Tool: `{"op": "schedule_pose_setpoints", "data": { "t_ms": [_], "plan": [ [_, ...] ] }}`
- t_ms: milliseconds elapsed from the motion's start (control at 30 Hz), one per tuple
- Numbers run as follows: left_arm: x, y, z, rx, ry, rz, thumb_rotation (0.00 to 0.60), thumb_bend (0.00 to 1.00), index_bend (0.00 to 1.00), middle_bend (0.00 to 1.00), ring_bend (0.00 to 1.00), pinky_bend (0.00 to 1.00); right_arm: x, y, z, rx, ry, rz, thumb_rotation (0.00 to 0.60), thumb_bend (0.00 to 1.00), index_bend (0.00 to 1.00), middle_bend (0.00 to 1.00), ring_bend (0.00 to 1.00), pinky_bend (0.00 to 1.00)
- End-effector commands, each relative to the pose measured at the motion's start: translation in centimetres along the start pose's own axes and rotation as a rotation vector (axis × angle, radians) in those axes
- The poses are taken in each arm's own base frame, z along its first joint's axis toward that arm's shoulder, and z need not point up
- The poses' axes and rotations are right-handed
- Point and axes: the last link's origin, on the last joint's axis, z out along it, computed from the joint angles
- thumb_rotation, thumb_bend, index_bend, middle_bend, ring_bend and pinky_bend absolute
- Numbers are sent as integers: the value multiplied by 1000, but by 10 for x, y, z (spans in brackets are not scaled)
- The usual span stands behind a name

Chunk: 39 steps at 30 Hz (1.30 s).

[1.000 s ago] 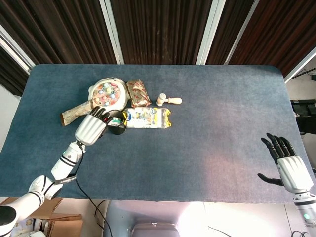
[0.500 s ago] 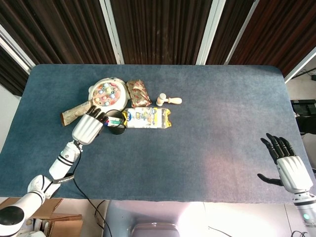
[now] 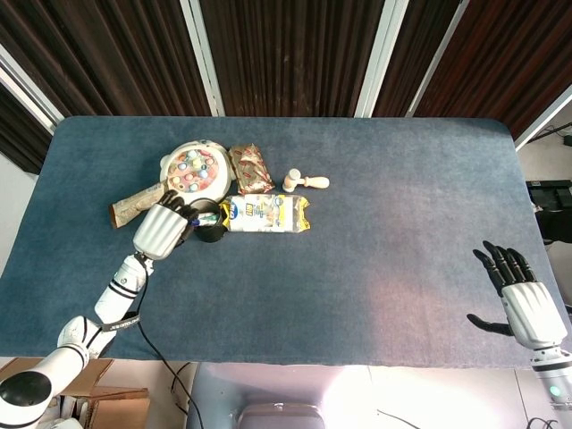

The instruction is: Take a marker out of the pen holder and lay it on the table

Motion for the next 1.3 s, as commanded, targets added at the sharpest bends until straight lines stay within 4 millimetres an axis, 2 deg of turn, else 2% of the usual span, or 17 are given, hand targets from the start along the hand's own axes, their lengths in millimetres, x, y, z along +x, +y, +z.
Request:
{"op": "schedule_pose_setpoints", "data": {
  "t_ms": [33, 167, 367, 533, 667, 800, 900, 1033, 1300],
  "plan": [
    [3, -1, 1, 0, 6, -9, 600, 514, 643, 635, 432, 312, 0, 0, 0, 0, 0, 0, 600, 48, 0, 14, 0, 0],
    [10, -4, 0, 5, 21, -10, 600, 559, 650, 641, 432, 312, 0, 1, 0, -2, 0, 1, 600, 47, 0, 14, 0, 0],
    [31, -11, -10, 21, 65, -28, 600, 563, 649, 640, 433, 306, 0, 1, -1, -2, 3, 4, 600, 48, 0, 14, 0, 0],
    [58, -14, -32, 33, 115, -56, 600, 564, 648, 639, 437, 305, 0, 2, -2, -1, 5, 4, 600, 48, 0, 14, 0, 0],
    [79, -8, -49, 16, 155, -69, 600, 558, 649, 642, 438, 304, 0, 0, -1, 6, 6, 4, 600, 48, 0, 14, 0, 0],
    [91, 13, -57, -22, 178, -101, 600, 559, 651, 646, 443, 303, 1, -3, 0, 17, 8, 5, 600, 48, 0, 14, 0, 0],
    [91, 34, -53, -66, 175, -122, 600, 560, 652, 649, 447, 302, 1, -4, 1, 23, 9, 6, 600, 47, 0, 14, 0, 0],
    [84, 64, -36, -100, 176, -164, 600, 560, 652, 653, 449, 301, 0, -5, 4, 26, 6, 8, 600, 48, 0, 14, 0, 0],
    [53, 117, 4, -135, 120, -175, 600, 559, 643, 655, 449, 287, 0, -3, 5, 26, 7, 8, 600, 48, 0, 14, 0, 0]
  ]
}}
